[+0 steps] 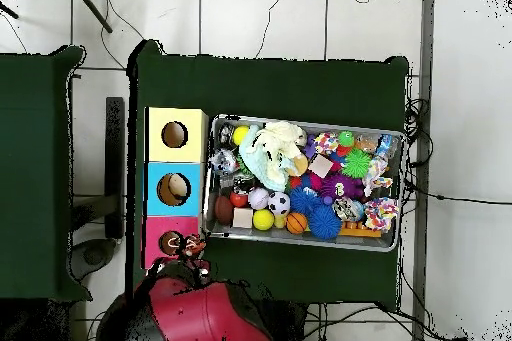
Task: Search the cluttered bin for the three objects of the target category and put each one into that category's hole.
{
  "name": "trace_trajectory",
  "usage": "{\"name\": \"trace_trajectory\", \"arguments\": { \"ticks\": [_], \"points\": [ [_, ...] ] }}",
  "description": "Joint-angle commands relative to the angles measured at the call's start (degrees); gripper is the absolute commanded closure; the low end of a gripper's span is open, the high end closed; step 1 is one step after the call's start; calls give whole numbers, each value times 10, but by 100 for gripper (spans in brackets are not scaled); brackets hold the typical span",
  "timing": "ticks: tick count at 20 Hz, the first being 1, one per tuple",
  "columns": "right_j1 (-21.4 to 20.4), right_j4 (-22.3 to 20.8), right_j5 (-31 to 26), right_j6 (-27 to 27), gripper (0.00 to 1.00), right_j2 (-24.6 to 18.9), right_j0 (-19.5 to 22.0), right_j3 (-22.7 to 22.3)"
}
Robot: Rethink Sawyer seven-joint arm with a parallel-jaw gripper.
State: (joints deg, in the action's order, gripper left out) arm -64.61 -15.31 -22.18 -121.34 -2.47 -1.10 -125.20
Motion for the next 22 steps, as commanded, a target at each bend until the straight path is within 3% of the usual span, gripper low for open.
{"name": "trace_trajectory", "arguments": {
  "ticks": [1,8,15,20,22],
  "points": [
    [30,31,51,-160,100,49,-43,-12],
    [110,59,104,-165,100,80,-87,27],
    [153,95,144,-155,100,108,-115,40],
    [129,121,68,-125,100,111,-120,81],
    [132,128,65,-122,100,115,-124,86]
  ]
}}
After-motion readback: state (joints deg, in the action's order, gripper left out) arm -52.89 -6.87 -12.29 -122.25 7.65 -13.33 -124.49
